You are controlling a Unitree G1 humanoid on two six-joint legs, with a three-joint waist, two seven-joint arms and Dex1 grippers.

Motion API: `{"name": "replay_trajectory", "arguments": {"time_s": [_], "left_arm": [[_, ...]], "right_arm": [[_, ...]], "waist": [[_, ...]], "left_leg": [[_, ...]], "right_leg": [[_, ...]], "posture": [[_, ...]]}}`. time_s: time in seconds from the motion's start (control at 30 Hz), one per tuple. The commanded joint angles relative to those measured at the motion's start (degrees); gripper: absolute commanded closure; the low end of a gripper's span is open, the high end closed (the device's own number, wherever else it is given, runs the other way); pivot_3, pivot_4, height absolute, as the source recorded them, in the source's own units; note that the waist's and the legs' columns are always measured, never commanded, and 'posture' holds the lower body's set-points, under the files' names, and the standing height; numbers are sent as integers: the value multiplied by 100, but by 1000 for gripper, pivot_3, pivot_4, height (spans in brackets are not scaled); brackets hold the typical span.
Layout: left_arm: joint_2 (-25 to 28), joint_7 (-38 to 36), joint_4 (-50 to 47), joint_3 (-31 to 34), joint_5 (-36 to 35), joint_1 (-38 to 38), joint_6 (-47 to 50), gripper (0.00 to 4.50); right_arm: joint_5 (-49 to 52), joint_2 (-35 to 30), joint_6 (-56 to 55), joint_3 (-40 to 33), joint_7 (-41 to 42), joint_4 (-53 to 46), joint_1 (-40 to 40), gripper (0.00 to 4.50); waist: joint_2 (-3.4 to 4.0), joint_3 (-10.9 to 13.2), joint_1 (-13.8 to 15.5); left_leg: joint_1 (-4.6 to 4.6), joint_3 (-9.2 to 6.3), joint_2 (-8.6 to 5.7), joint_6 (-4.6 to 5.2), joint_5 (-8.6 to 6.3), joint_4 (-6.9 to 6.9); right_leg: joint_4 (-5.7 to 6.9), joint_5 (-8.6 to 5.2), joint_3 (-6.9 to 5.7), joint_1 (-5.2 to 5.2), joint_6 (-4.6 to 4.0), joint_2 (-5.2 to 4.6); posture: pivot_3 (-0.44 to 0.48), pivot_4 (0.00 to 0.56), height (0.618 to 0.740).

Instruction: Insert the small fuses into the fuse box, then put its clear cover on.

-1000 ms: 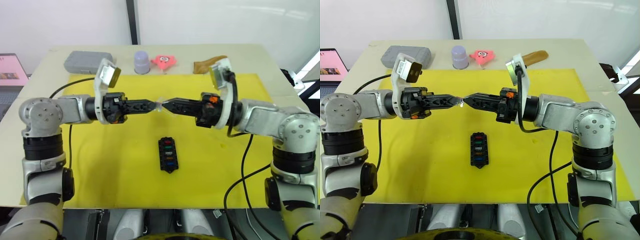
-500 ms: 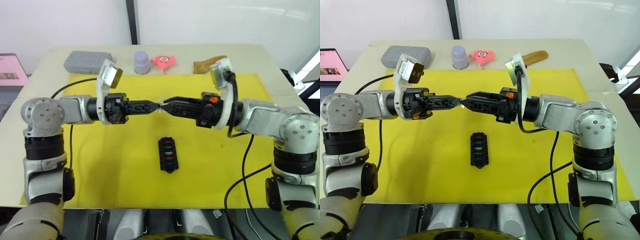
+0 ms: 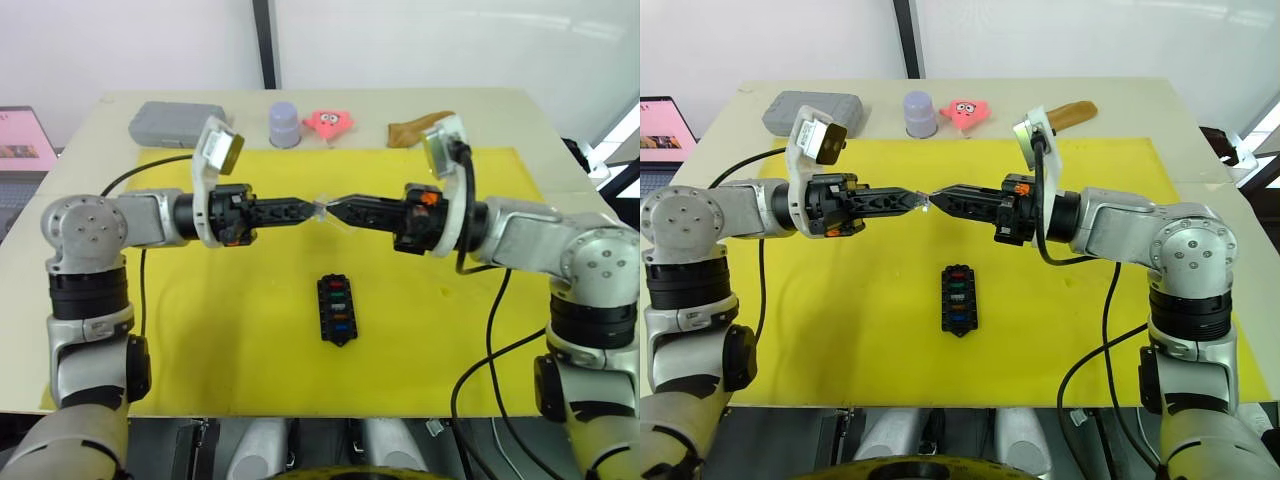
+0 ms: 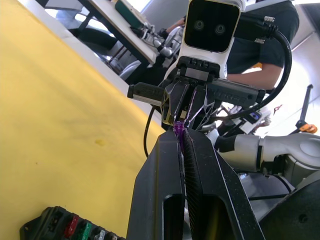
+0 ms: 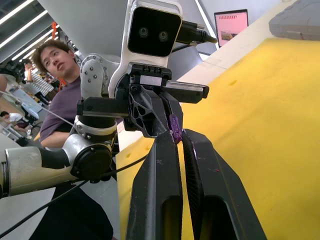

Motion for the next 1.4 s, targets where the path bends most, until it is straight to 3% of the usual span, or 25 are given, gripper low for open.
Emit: {"name": "replay_trajectory", "arguments": {"time_s": [0.03,0.17,0.37,0.5,0.63,0.8,0.93,1.4], "left_arm": [[-1,-59,-186,20,-140,-105,-115,4500],[-13,-63,-134,52,-139,-95,-154,3158],[874,-820,-358,95,-109,170,-135,31],[1872,-1759,-870,-267,606,874,-952,31],[2162,-2129,-1380,-729,1281,1394,-1879,31],[1834,-2007,-1880,-1822,3018,1850,-3874,31],[1430,-1852,-1661,-2146,3607,1840,-4560,31],[986,-1864,-1353,-2575,4527,1849,-5536,31]], "right_arm": [[353,-38,-76,-46,-25,-74,-71,4473],[501,-66,-104,-50,-86,-50,-74,4500],[657,-188,-152,-101,-175,-47,-52,4500],[-4,-518,-185,-99,300,-272,54,4500],[-1289,-958,-579,187,1406,-656,211,4500],[-3930,-1631,-2451,1256,3349,-873,568,4500],[-5057,-1642,-3620,1649,4225,-745,828,4500],[-7408,-1012,-6150,2162,4991,433,1038,4500]], "waist": [[0,0,0],[0,0,-1],[3,2,-29],[6,4,-10],[7,5,74],[5,6,92],[5,7,84],[4,7,53]], "left_leg": [[0,0,0,0,0,0],[0,0,0,0,0,0],[0,1,3,0,0,-3],[1,1,3,0,0,-7],[0,0,3,6,-4,-6],[2,1,3,20,-12,-4],[0,1,4,20,-11,-4],[4,1,4,19,-11,0]], "right_leg": [[0,0,0,0,0,0],[0,0,0,0,0,0],[0,0,0,-3,0,1],[-8,0,1,-1,-1,1],[-19,0,1,11,-1,-1],[-45,0,1,28,0,0],[-45,0,0,24,0,2],[-36,0,-1,25,0,2]], "posture": [[0,150,740],[0,150,740],[0,150,740],[0,150,740],[0,150,740],[0,150,740],[0,150,740],[0,150,740]]}}
